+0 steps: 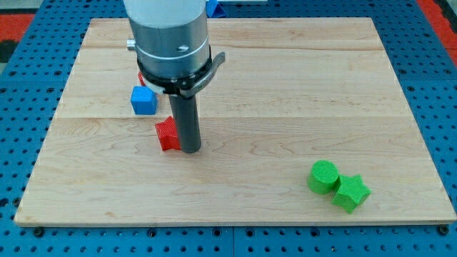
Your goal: Place the red star below the blue cube
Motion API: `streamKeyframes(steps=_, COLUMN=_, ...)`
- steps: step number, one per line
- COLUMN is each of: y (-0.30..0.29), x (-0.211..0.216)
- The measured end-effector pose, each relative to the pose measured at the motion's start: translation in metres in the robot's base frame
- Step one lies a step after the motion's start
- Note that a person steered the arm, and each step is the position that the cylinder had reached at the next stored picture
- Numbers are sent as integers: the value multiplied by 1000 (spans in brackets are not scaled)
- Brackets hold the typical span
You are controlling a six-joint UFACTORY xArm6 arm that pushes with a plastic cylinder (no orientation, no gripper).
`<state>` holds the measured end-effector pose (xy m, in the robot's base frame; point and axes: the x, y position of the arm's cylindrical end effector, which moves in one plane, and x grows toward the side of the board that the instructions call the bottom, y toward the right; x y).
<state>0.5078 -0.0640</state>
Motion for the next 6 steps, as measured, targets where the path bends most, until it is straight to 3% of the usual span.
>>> streamKeyframes(steps=2, y=-67, x=2)
streamKeyframes(steps=3, y=-66, x=4)
streamKeyframes(steps=4, y=-4, x=18)
streamKeyframes(steps=6, y=-45, x=-17)
